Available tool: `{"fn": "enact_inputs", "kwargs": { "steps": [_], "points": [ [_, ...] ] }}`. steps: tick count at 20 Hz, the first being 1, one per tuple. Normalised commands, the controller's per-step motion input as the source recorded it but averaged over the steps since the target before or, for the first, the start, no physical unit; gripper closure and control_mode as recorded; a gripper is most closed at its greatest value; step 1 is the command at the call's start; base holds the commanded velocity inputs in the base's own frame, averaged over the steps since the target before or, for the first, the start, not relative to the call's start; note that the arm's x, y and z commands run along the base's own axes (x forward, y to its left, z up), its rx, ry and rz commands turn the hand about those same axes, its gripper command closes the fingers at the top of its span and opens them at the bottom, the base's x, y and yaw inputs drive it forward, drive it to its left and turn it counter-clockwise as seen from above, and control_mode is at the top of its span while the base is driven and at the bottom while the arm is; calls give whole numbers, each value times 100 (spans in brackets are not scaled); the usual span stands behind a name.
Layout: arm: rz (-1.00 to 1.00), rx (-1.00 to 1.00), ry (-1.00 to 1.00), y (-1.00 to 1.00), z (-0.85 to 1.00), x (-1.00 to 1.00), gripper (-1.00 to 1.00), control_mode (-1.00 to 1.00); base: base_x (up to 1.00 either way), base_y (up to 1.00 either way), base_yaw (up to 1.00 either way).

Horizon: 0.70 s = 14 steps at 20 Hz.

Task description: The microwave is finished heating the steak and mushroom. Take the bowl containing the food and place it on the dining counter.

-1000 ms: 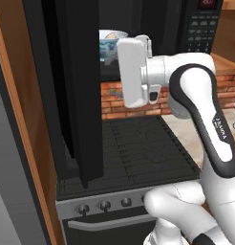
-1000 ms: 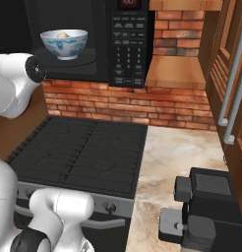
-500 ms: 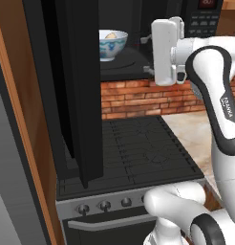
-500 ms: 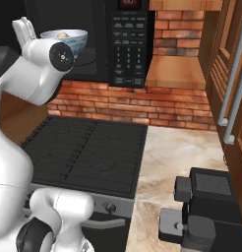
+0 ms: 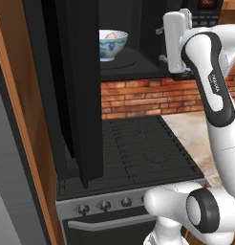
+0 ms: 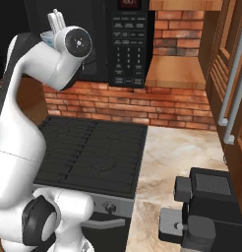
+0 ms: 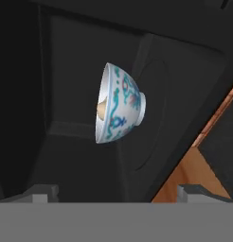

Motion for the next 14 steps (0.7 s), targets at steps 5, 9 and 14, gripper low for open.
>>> {"fn": "enact_inputs", "kwargs": {
  "steps": [5,9,14],
  "points": [
    [0,-1,0,13,-13,33,-100,-100,0,0,0],
    [0,0,0,38,-18,46,-100,-100,0,0,0],
    [-1,0,1,50,-8,68,-100,-100,0,0,0]
  ]
}}
